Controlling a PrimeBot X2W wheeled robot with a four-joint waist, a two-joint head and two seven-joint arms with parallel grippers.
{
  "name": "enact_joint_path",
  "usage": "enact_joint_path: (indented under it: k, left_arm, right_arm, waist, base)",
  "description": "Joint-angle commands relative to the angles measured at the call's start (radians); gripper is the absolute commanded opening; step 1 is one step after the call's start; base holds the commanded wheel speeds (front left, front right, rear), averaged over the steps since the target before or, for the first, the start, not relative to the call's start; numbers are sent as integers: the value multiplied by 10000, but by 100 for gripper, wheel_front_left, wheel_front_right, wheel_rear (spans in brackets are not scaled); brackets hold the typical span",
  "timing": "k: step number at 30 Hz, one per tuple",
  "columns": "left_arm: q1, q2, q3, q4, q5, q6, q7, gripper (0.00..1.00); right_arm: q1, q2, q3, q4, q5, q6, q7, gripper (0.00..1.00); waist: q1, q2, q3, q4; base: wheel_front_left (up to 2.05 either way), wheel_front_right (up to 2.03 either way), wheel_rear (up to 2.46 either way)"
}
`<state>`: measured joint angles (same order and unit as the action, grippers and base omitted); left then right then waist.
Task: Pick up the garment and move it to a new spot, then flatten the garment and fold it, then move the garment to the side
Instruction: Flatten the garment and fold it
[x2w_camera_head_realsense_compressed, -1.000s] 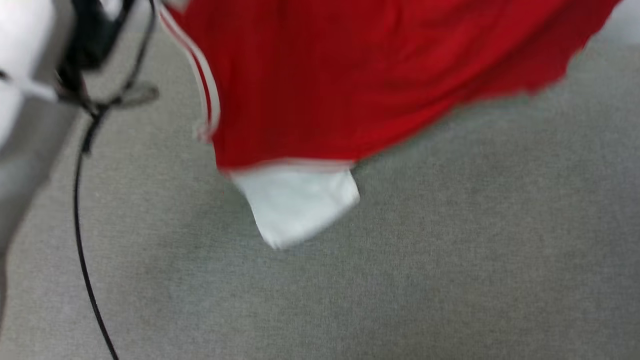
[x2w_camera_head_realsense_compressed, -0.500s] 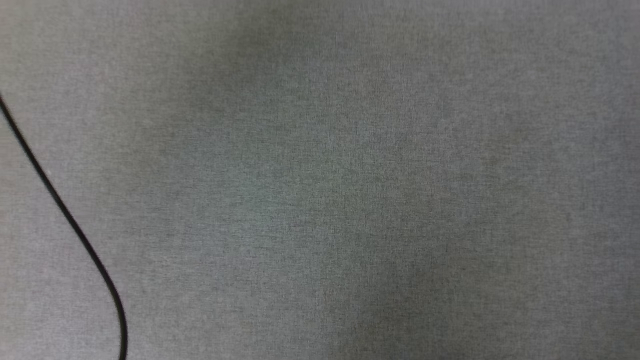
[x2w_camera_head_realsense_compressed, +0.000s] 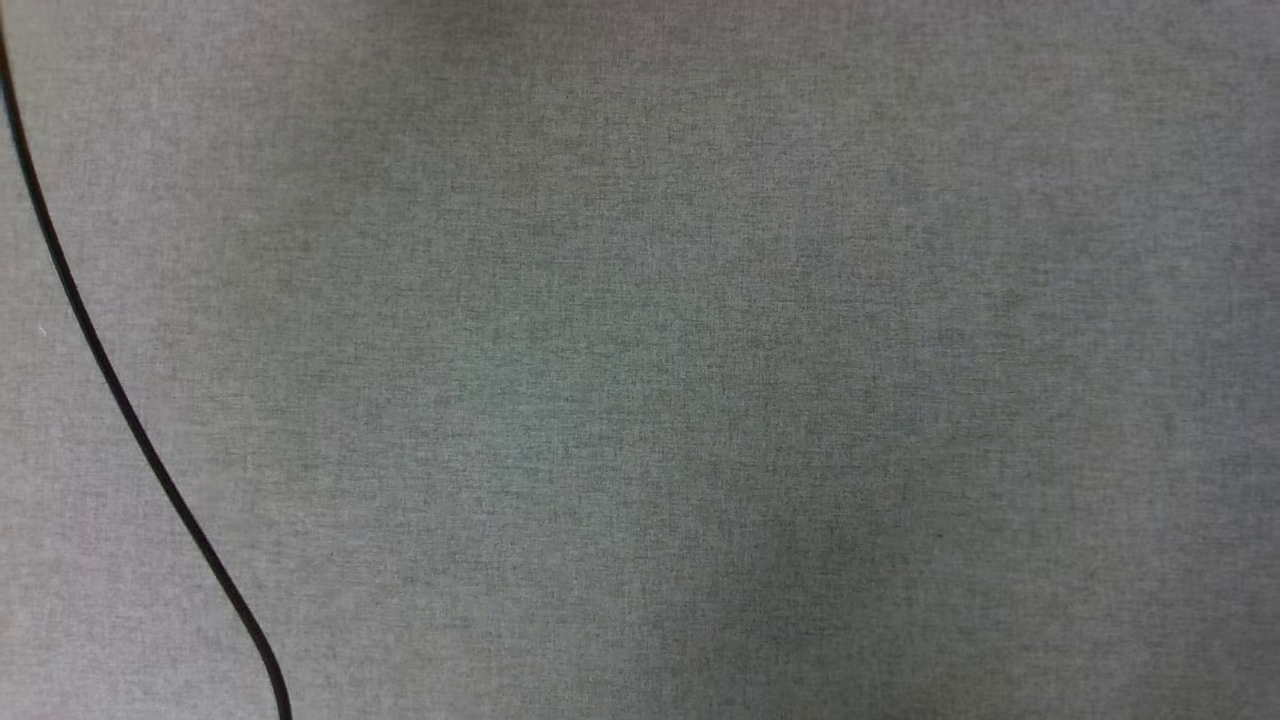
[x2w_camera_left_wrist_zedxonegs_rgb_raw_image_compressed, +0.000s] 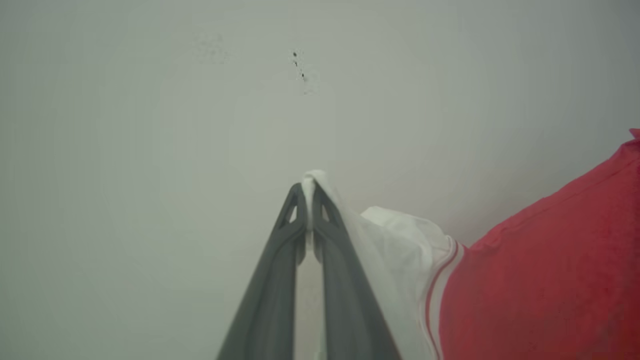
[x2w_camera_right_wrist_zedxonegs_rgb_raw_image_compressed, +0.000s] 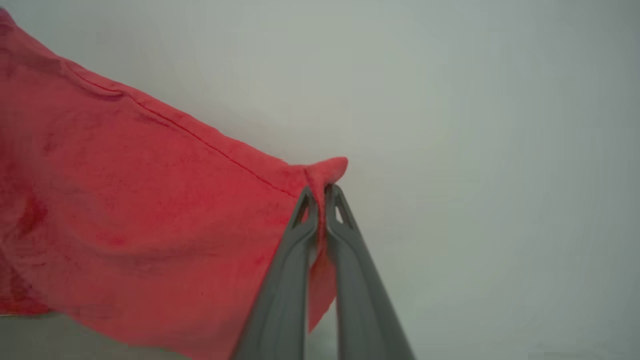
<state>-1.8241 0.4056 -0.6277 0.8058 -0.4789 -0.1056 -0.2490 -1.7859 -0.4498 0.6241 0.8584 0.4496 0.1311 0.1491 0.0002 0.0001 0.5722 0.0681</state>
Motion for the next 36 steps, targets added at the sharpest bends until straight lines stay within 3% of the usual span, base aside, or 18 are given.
enact_joint_path:
  k: [1,8,13,24,25,36]
  left_arm:
    - [495,-83,-1,145,-113,-38,-106,0]
    - [2751,-178,163,-77,-336,-112,-177,0]
    - [5018,-172,447,-884,-261,-59,-181,0]
    - [11037,315,600,-3072,-320,452,-173,0]
    - [11037,315,600,-3072,-320,452,-173,0]
    - [16424,1167,583,-5255,-1286,1506,-10,0]
  right_arm:
    - [454,151,155,212,223,-7,-253,0]
    - [2480,560,1027,649,1120,-7,-1144,0]
    - [4215,480,1769,423,1863,-7,-1740,0]
    - [8470,-574,3223,-1140,3446,-7,-2710,0]
    - [8470,-574,3223,-1140,3446,-7,-2710,0]
    - [12294,-1867,3435,-2689,4204,-6,-2970,0]
  waist:
    - [-2,-1,-77,-44]
    - [-2,-1,-609,-195]
    - [-2,-1,-1333,-194]
    - [-2,-1,-3422,-197]
    - [-2,-1,-3422,-197]
    - [-2,-1,-4984,-266]
  base:
    - [0,0,0]
    - [0,0,0]
    - [0,0,0]
    - [0,0,0]
    - [0,0,0]
    - [0,0,0]
